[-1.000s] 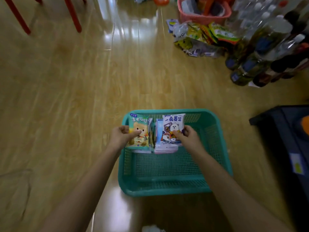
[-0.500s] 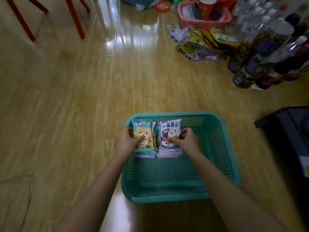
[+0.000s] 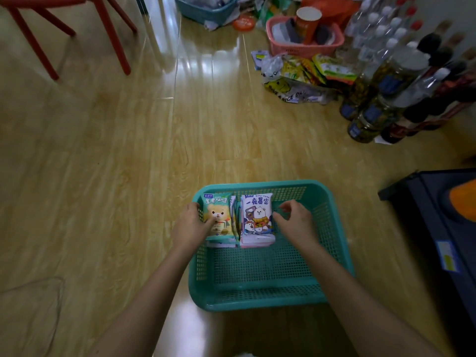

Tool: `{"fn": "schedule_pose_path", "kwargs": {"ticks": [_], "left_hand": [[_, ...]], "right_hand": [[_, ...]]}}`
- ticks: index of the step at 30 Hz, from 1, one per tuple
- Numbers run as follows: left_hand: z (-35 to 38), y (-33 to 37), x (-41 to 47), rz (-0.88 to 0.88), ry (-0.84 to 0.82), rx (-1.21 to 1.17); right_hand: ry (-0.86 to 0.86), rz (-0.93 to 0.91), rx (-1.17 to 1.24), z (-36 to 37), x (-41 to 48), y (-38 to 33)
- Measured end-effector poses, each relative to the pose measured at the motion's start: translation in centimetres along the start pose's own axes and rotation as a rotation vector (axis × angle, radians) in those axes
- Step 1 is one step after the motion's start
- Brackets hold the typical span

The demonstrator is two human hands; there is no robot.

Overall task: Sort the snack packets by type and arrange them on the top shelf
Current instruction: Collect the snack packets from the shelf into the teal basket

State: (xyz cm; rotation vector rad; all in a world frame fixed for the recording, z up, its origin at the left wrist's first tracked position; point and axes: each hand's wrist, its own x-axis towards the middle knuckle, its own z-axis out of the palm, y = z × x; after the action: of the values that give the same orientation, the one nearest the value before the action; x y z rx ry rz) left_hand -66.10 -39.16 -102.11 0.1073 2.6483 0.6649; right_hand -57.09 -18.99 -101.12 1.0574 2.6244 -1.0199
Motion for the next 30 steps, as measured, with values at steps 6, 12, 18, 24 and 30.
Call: {"fn": "schedule_pose_path", "kwargs": {"ticks": [6,12,18,24,30], "left_hand": [[-17.1,9.3,-6.5,0.139,0.046,0.017],[-41.1,22.3,-16.4,0.329,0.175,0.118],[-59.3,33.5,-28.7,0.524,0.260,0.171],[-65.3,39.2,-37.1,0.777,0.354,0.251],[-64.9,43.1,-42.3,1.040,0.265,0.216]], "right_hand": [[0.116,-0.041,0.058,-17.9,-6.6,-8.0],[0.313,-0.125,0.094,-43.6,-17.7,-17.6],[0.473,-0.109,0.018,-64.3,-32.3,-23.9],[0.600,-0.052,-0.041,-71.2,-45.5,-25.3],[0.764,0.133,-0.029,-69.6,-57.5,-23.5]]}}
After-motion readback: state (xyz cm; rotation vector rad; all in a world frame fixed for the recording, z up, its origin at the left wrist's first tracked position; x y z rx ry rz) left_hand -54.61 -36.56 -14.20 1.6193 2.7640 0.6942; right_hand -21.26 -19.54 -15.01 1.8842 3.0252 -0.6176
